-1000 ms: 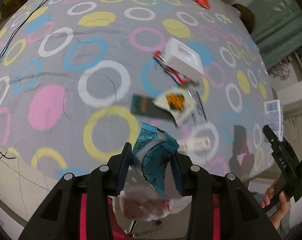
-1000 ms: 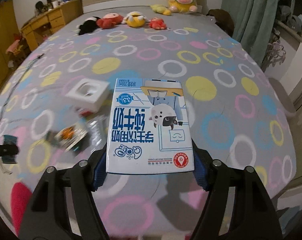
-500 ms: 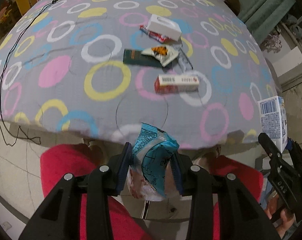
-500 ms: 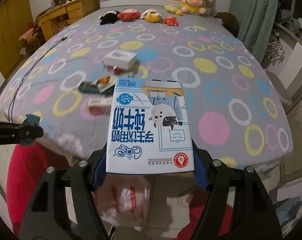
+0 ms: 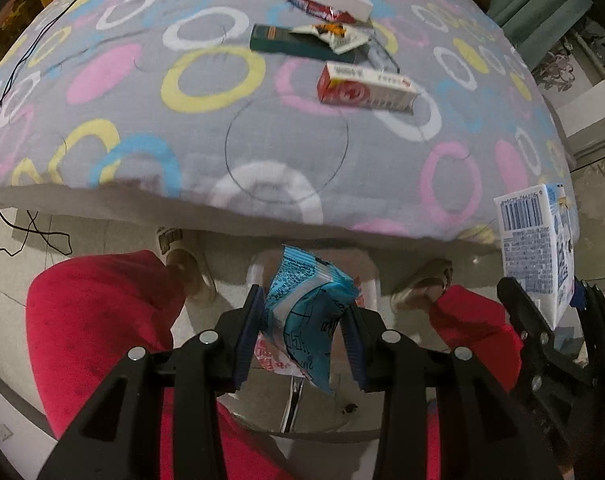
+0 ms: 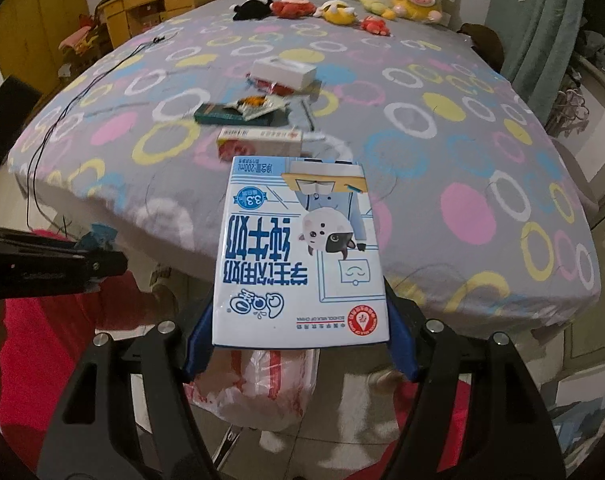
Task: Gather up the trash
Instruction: 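Carry the blue wrapper and milk carton down over the white plastic bag with both tools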
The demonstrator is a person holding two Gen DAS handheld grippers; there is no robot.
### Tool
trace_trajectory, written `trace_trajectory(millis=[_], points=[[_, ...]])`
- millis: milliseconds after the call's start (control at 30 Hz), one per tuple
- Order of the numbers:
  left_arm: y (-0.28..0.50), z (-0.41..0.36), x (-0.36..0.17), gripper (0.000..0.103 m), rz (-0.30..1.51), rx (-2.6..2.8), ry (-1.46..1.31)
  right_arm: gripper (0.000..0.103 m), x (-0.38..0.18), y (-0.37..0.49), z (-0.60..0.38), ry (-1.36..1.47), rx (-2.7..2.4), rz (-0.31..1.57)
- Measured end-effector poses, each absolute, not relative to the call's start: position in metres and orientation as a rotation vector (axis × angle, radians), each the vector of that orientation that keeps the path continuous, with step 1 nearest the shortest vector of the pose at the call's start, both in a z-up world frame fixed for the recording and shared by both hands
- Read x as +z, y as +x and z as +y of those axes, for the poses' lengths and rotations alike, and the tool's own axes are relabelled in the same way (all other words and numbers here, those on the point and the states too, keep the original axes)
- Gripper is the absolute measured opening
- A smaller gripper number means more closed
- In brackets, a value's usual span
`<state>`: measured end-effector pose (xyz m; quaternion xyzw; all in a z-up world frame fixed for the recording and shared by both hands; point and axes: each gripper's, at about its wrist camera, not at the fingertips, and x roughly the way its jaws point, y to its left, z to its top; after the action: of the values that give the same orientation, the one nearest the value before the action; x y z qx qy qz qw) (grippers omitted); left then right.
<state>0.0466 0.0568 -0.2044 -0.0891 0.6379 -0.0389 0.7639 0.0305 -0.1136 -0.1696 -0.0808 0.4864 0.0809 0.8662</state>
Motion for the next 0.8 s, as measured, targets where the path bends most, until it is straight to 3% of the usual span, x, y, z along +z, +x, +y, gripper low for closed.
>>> trace_trajectory(millis=[800], points=[[0.024, 0.026, -0.328, 0.038, 1.583, -0.069, -0.216, 0.069, -0.284, -0.001, -0.108, -0.171, 0.168, 1.235]])
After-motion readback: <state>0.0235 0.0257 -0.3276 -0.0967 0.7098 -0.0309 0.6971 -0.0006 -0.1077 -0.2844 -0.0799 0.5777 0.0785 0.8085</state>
